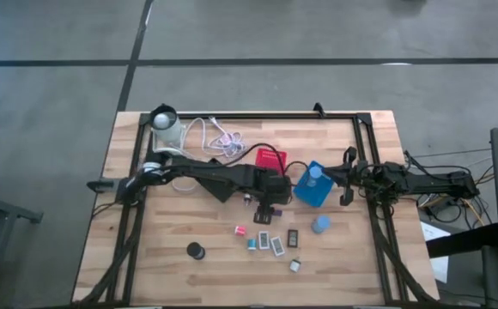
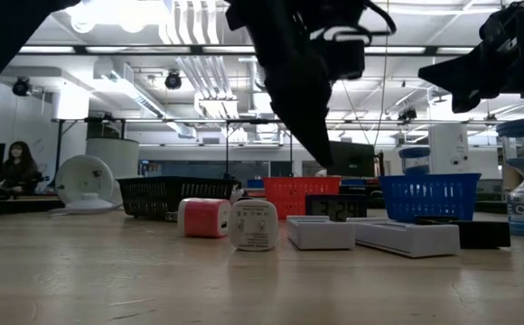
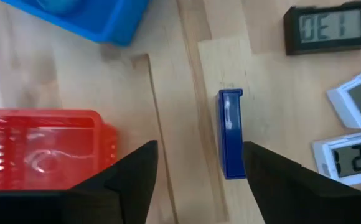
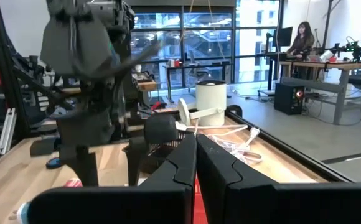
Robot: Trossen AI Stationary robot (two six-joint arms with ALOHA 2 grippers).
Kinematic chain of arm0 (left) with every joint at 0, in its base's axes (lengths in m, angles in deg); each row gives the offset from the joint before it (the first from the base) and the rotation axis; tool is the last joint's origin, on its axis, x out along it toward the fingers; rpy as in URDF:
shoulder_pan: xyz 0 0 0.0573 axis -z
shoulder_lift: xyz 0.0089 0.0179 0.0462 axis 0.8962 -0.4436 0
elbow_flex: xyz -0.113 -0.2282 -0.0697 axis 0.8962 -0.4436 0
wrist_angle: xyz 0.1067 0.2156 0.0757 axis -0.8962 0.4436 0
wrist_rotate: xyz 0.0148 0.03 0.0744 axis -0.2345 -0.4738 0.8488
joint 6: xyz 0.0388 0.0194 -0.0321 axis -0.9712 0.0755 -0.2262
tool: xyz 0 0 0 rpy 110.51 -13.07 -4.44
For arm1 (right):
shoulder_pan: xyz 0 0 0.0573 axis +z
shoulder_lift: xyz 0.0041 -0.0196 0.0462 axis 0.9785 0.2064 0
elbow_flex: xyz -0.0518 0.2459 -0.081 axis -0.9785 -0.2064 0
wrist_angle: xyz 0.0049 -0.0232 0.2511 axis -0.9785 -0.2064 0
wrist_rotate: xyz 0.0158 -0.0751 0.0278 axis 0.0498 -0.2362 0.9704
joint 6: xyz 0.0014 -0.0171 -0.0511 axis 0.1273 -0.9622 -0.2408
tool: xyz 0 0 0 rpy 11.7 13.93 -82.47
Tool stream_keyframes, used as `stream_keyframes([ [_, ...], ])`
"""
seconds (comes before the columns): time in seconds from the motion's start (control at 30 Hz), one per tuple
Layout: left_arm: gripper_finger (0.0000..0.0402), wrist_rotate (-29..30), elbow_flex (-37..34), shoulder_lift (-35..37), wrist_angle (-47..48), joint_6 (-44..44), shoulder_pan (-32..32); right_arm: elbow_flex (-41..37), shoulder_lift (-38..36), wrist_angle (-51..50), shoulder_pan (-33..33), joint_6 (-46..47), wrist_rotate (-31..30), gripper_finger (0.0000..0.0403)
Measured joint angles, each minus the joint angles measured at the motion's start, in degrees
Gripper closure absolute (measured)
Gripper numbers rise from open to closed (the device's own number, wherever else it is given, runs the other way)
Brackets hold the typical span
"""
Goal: Pick & Place Office items
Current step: Put the violet digital clock into the black basket
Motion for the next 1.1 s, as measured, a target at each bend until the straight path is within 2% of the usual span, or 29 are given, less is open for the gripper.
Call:
stream_keyframes([
  [0.33, 0.0162, -1.96, 0.32, -1.10, -0.76, 1.67, 1.27, 0.00, 0.13, -0.20, 0.02, -0.45, 0.13, 0.0394],
  [0.53, 0.0163, -3.11, -0.18, -1.49, -2.92, 2.46, 1.78, 0.00, 0.24, -0.17, -0.02, -0.66, 4.82, 0.0394],
  [1.1, 0.0163, -3.56, -1.66, -2.39, -4.74, 2.66, 1.73, 0.02, 0.28, -0.43, 0.00, 1.04, 4.55, 0.0394],
])
